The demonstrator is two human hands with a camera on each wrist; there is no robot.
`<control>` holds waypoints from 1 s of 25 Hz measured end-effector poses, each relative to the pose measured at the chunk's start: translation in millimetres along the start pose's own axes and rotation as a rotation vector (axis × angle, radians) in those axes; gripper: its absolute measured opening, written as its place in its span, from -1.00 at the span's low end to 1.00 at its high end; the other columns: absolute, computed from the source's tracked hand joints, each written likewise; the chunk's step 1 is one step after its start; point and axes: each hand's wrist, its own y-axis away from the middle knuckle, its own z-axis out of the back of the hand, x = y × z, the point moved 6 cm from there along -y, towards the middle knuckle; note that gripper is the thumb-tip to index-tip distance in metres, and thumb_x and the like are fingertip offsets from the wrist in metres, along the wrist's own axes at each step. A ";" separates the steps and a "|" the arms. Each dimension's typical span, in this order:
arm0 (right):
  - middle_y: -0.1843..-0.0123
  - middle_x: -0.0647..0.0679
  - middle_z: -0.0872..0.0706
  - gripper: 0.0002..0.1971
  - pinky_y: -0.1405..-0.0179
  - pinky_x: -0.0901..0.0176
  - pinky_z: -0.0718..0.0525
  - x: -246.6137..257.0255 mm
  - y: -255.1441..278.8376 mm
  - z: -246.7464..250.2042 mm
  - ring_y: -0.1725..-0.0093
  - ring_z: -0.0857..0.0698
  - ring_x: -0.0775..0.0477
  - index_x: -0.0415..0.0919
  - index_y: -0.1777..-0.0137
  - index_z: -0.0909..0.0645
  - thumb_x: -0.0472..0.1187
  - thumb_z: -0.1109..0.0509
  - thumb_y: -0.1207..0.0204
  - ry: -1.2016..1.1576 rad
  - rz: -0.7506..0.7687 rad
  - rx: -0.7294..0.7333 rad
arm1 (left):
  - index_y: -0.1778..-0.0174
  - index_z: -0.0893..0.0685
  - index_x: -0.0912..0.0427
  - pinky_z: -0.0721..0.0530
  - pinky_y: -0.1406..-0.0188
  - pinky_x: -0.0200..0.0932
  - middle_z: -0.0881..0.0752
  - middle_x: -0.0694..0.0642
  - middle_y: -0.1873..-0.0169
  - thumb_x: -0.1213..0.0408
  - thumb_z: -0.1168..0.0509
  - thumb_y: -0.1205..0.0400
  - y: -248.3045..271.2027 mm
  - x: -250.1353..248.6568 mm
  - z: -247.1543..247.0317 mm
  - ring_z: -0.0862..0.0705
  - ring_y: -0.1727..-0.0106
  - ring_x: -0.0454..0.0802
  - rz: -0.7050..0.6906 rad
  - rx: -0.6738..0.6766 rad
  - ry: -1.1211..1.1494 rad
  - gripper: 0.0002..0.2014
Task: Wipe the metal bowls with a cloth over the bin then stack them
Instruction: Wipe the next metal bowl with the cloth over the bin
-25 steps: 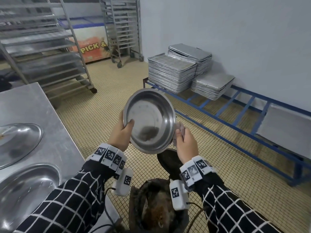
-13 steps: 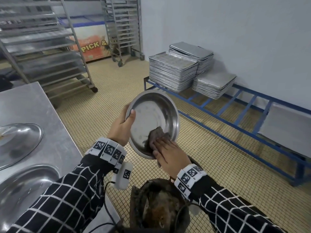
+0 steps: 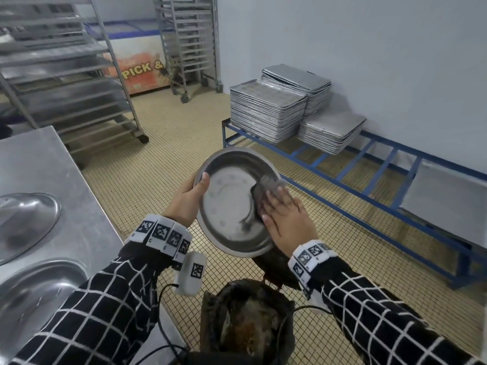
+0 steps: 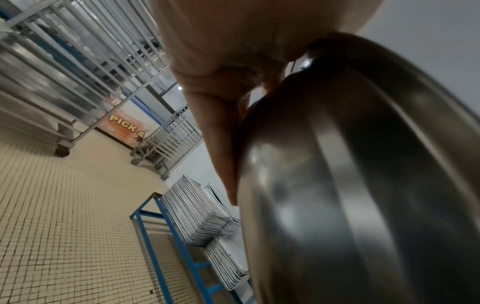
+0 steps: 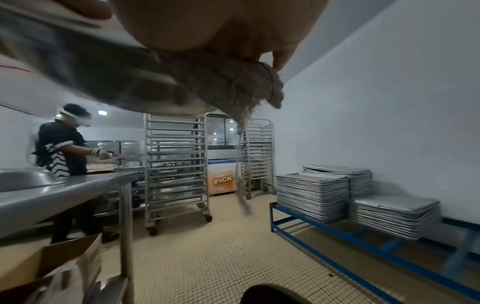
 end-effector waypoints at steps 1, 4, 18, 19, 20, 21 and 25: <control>-0.69 0.13 0.05 -0.37 -0.66 -0.12 0.11 -7.2 -5.5 2.1 -0.67 0.26 0.00 0.01 -0.66 -0.11 0.20 0.29 -0.64 0.006 -0.038 -0.014 | -0.34 -0.59 -0.04 -0.61 -0.29 0.14 -0.75 0.02 -0.14 0.05 -0.09 -0.75 1.4 2.9 -2.6 -0.71 -0.20 0.07 0.010 0.007 0.007 -0.70; -0.70 0.01 0.32 -0.33 -0.62 -0.11 0.00 -18.4 -25.2 16.2 -0.68 0.26 -0.13 -0.02 -0.67 0.24 0.23 0.16 -0.65 -0.079 -0.128 -0.052 | -0.26 -0.61 -0.10 -0.61 -0.30 0.14 -0.77 0.02 -0.07 0.04 -0.10 -0.74 1.1 7.4 -6.2 -0.73 -0.14 0.06 0.029 0.001 0.029 -0.74; 0.02 0.02 -0.69 -0.76 0.28 0.28 -0.70 -31.6 -12.2 56.4 0.20 -0.73 0.05 -0.07 -0.28 -0.47 -0.22 -0.29 -0.65 -0.955 -0.604 -0.381 | -0.58 -0.29 -0.11 -0.75 0.06 0.01 -0.66 0.10 -0.27 0.14 -0.36 -0.59 6.9 -9.9 8.1 -0.76 -0.09 0.10 -0.137 -0.009 0.145 -0.36; 0.02 -0.03 -0.70 -0.77 0.33 0.31 -0.70 -29.3 -9.1 52.7 0.23 -0.73 0.04 -0.10 -0.29 -0.47 -0.23 -0.28 -0.65 -1.022 -0.649 -0.413 | -0.61 -0.23 -0.12 -0.76 0.04 -0.02 -0.64 0.06 -0.30 0.18 -0.36 -0.60 11.6 -11.9 0.6 -0.75 -0.13 0.06 -0.167 0.014 0.125 -0.33; 0.03 -0.08 -0.70 -0.79 0.41 0.33 -0.68 -25.7 -6.9 49.6 0.28 -0.73 0.04 -0.13 -0.27 -0.46 -0.23 -0.27 -0.66 -1.091 -0.677 -0.426 | -0.61 -0.20 -0.11 -0.75 0.01 -0.08 -0.62 -0.01 -0.29 0.21 -0.35 -0.61 16.6 -13.3 -7.8 -0.73 -0.16 0.02 -0.182 0.027 0.091 -0.32; 0.09 -0.10 -0.69 -0.81 0.50 0.37 -0.64 -20.9 -5.5 47.9 0.35 -0.70 0.06 -0.14 -0.24 -0.45 -0.23 -0.25 -0.67 -1.166 -0.687 -0.419 | -0.60 -0.21 -0.07 -0.71 -0.02 -0.19 -0.61 -0.08 -0.24 0.24 -0.34 -0.62 20.5 -14.3 -15.2 -0.70 -0.16 -0.06 -0.185 0.016 0.056 -0.35; 0.24 0.08 -0.60 -0.80 0.57 0.50 -0.48 -5.2 -5.3 39.4 0.40 -0.58 0.22 -0.18 -0.16 -0.46 -0.08 -0.12 -0.73 -1.097 -0.622 -0.195 | -0.51 -0.33 0.00 -0.49 0.11 -0.47 -0.57 -0.21 -0.05 0.29 -0.14 -0.72 21.7 -10.9 -12.4 -0.57 -0.06 -0.28 -0.141 -0.156 0.037 -0.58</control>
